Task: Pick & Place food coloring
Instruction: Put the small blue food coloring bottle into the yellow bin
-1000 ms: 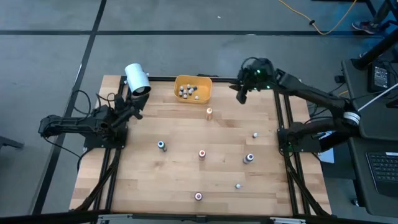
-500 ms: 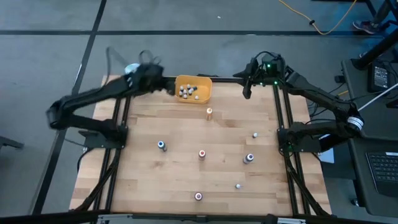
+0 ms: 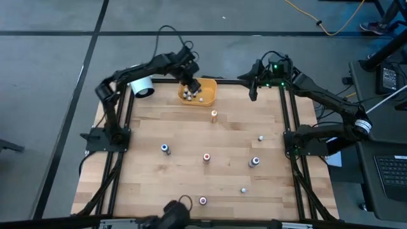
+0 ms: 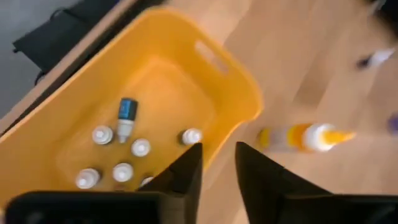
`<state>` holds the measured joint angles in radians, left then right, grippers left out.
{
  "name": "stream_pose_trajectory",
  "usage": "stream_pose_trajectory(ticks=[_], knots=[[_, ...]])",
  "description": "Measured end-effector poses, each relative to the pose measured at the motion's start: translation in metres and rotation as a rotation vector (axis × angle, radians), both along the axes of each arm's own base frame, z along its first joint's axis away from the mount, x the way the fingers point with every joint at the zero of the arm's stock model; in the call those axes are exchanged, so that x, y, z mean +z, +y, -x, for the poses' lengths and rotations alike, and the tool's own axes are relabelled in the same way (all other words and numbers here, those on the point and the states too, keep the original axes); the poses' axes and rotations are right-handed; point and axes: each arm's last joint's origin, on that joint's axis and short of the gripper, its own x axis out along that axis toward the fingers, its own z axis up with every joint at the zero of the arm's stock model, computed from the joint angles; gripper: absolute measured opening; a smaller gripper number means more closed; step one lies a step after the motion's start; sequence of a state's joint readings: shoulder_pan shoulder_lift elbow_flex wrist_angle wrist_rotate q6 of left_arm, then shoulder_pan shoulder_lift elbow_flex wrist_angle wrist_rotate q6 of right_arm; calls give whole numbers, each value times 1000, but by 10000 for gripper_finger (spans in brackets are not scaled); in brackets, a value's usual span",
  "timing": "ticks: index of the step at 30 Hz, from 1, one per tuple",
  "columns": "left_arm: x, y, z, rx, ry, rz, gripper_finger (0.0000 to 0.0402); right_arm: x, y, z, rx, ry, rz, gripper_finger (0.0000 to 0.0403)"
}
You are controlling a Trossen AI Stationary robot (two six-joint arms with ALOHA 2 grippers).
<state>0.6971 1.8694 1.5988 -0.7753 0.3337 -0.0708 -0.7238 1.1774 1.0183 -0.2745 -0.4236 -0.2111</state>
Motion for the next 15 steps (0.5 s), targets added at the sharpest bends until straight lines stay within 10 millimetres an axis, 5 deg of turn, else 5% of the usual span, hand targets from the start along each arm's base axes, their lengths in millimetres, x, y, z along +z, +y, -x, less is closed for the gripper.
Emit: stream_pose_trajectory(ticks=[8, 15], knots=[[-17, 22, -19, -109, 135, -110, 179, -6, 0, 0, -21, -5, -46, 101], [-28, 26, -26, -208, 186, -179, 194, -17, 0, 0, -34, 4, -89, 101]])
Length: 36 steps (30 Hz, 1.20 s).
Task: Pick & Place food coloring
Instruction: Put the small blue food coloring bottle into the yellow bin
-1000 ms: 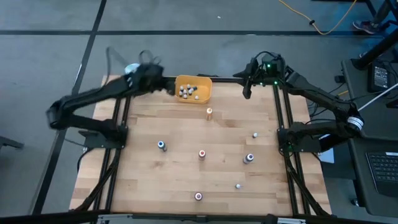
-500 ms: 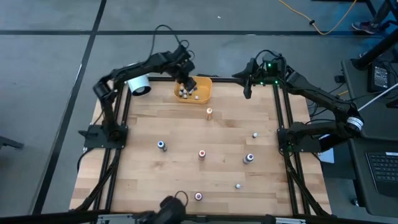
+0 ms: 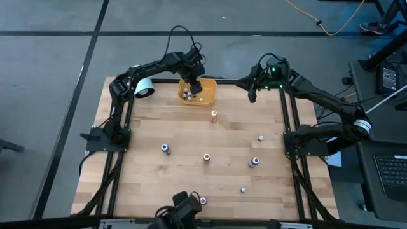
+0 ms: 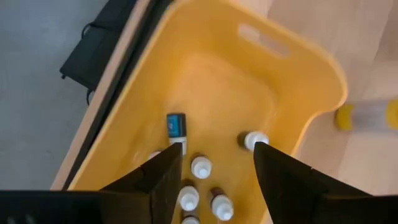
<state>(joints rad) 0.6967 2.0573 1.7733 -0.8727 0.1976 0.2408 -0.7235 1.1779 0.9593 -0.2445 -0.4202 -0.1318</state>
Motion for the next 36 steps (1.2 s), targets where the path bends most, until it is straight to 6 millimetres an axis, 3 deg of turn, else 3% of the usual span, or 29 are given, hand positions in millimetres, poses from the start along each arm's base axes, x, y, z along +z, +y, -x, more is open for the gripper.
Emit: stream_pose_trajectory(ticks=[15, 36], knots=[[-35, 2, -13, -123, 112, -69, 177, 1, -1, -1, 1, -13, 16, 101], [-50, 11, -17, -169, 112, -102, 174, -1, -3, -4, 1, -15, 17, 101]])
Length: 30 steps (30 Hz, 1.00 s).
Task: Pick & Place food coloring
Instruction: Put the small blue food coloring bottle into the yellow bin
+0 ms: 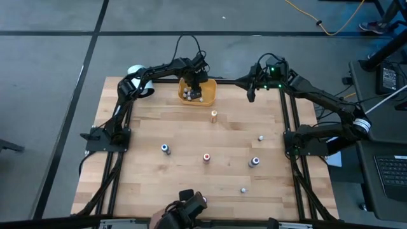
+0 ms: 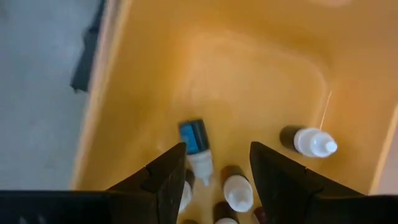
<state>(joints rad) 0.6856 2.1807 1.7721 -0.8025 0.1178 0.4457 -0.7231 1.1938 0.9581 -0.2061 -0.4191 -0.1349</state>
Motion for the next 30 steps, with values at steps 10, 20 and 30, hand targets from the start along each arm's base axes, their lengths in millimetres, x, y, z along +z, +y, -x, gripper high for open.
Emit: stream_pose_trajectory(ticks=[10, 20, 30], knots=[[-22, 3, 0, -3, 53, 33, 182, 1, -1, 0, -2, -12, 8, 101], [-27, 5, -4, -15, 31, 20, 174, 2, -1, -1, -1, -21, 18, 101], [-26, 1, -9, -25, 20, 19, 174, 1, -2, -2, 0, -19, 18, 101]])
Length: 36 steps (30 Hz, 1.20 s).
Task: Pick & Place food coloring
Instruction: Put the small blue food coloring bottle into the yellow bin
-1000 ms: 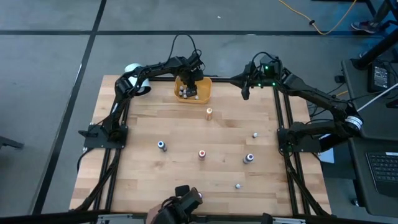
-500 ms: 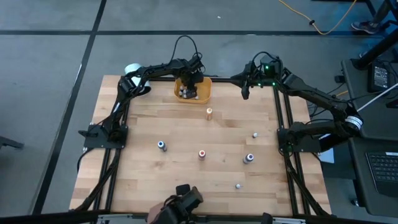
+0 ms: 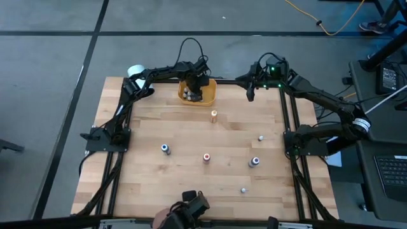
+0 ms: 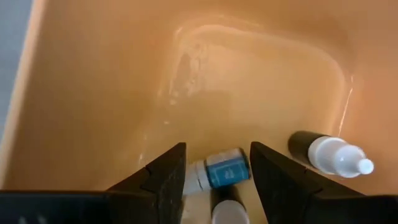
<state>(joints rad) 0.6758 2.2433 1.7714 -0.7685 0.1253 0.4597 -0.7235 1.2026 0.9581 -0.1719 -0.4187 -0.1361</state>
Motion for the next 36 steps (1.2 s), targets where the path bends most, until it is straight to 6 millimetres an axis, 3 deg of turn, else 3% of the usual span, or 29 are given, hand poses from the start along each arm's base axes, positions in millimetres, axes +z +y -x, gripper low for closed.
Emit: stream_pose_trajectory(ticks=[13, 36], knots=[[-1, -7, 3, -96, 96, -27, 169, -18, -9, -12, 16, 33, -74, 101], [-4, -5, 0, -148, 75, -49, 161, -13, -10, -14, 26, -8, -43, 101]])
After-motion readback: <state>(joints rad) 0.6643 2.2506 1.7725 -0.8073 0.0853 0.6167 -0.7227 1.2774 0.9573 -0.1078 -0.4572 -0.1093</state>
